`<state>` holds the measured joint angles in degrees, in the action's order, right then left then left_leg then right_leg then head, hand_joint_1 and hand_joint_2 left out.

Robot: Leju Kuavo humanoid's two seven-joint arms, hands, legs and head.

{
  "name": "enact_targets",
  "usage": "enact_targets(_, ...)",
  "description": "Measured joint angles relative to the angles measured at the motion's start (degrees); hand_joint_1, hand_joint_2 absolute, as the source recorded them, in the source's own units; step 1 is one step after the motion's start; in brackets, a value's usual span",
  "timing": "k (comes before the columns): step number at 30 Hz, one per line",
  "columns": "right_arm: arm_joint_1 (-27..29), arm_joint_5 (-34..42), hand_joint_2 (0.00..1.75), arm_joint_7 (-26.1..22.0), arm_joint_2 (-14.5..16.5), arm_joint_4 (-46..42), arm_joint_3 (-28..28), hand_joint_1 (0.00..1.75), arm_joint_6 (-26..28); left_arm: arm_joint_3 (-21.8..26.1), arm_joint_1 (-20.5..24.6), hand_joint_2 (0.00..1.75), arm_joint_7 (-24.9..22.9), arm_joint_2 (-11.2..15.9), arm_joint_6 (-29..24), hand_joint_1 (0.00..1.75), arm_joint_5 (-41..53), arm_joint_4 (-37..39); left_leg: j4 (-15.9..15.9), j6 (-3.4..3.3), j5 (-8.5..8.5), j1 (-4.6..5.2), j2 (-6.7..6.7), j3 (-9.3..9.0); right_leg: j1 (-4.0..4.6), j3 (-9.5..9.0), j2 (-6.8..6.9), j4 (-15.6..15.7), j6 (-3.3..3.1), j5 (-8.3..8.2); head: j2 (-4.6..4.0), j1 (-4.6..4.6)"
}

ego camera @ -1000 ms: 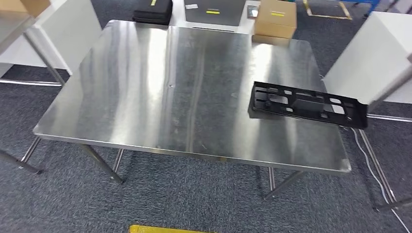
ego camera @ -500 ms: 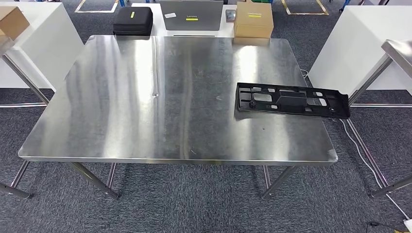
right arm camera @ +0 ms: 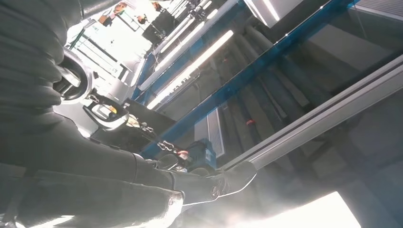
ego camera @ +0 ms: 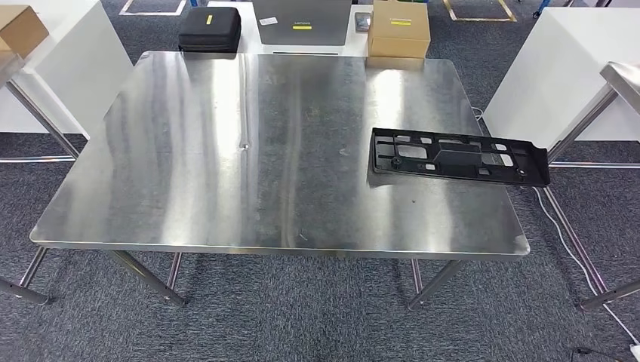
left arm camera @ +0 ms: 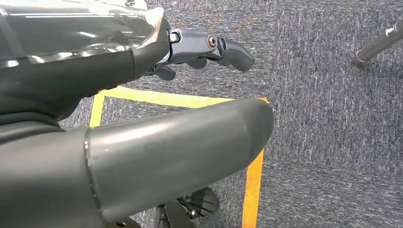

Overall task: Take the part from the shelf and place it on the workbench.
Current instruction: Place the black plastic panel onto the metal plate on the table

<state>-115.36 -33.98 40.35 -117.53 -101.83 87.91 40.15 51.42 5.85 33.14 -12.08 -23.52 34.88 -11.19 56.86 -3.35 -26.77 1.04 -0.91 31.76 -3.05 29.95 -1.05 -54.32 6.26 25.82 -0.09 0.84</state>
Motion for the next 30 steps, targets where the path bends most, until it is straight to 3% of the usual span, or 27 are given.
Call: enact_targets(30, -0.21, 0.05, 1.75, -0.22, -0.28, -0.03, 0.06, 0.00, 0.00, 0.03, 0.04, 0.00, -0.02, 0.21, 0.00, 0.00, 0.00, 0.00, 0.00, -0.01, -0.02, 0.00, -0.08, -0.02, 0.00, 0.19, 0.02, 0.00, 0.00, 0.03, 0.00, 0.00)
